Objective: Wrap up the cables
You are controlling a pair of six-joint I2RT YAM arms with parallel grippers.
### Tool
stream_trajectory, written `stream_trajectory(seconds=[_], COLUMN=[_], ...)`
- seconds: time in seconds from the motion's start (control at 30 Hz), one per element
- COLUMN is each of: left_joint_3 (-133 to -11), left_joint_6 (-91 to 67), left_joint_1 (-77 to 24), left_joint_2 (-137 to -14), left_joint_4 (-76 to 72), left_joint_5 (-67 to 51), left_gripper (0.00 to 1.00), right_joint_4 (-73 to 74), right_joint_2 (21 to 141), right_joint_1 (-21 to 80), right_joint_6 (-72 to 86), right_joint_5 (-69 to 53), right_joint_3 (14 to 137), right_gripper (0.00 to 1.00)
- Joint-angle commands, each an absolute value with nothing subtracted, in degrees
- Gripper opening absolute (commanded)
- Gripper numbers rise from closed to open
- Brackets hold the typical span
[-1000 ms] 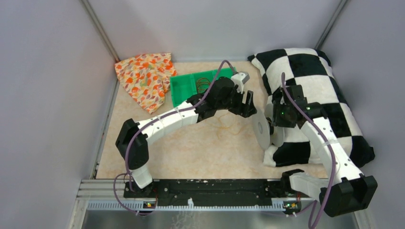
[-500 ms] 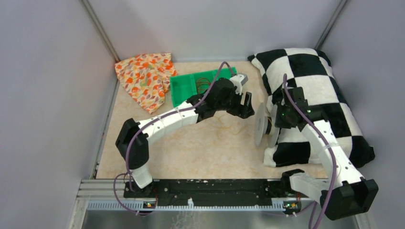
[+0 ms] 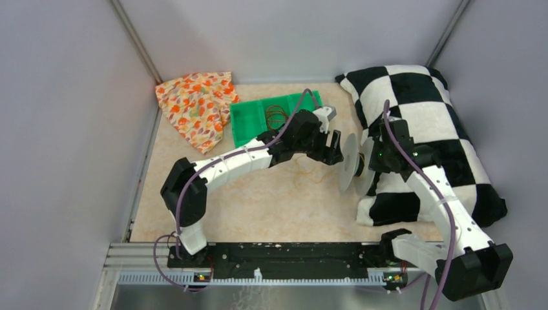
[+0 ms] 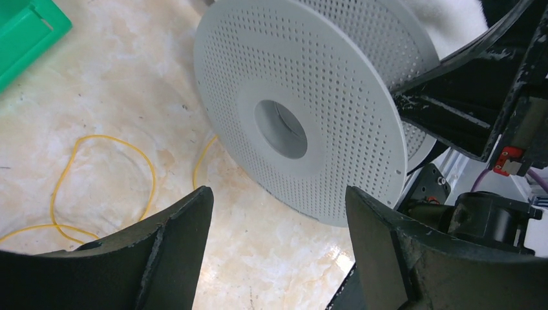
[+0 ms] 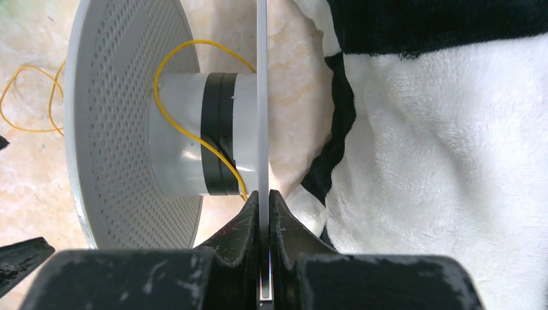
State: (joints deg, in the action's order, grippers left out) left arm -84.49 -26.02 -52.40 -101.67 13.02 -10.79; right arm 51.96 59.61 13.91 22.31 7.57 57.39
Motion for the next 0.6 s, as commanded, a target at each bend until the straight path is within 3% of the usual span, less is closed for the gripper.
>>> stream_trajectory(seconds=[0.0, 0.13, 0.3, 0.43, 0.57], left_joint_3=[-84.44, -82.99, -77.64, -76.09, -76.80], left_joint_6=[-27.02, -26.20, -17.13, -15.02, -16.56], left_joint_1=[-52.44, -54.09, -63.71, -66.70, -66.71], left_joint_2=[-100.74, -96.57, -92.58, -94.24, -95.18], left_joint_4=[10.62, 11.73, 4.14, 0.43, 0.44], left_joint_5=[-11.84, -3.42, 22.05, 26.85, 25.87], left_gripper=[0.81, 0.81, 0.85, 0.88, 0.89], right_joint_4=[45.19, 44.80, 45.52, 45.09, 45.53], right_joint_2=[59.74, 62.68, 65.72, 65.26, 64.03], right_joint_1=[15.59, 17.93, 20.73, 20.83, 20.78], right_joint_6=[21.82, 22.43, 25.02, 25.35, 25.35], right_joint_5=[12.95, 15.06, 17.75, 17.77, 17.74], right_joint_3=[59.78, 61.66, 62.40, 61.94, 62.26], right_gripper=[0.00, 0.00, 0.00, 0.00, 0.32])
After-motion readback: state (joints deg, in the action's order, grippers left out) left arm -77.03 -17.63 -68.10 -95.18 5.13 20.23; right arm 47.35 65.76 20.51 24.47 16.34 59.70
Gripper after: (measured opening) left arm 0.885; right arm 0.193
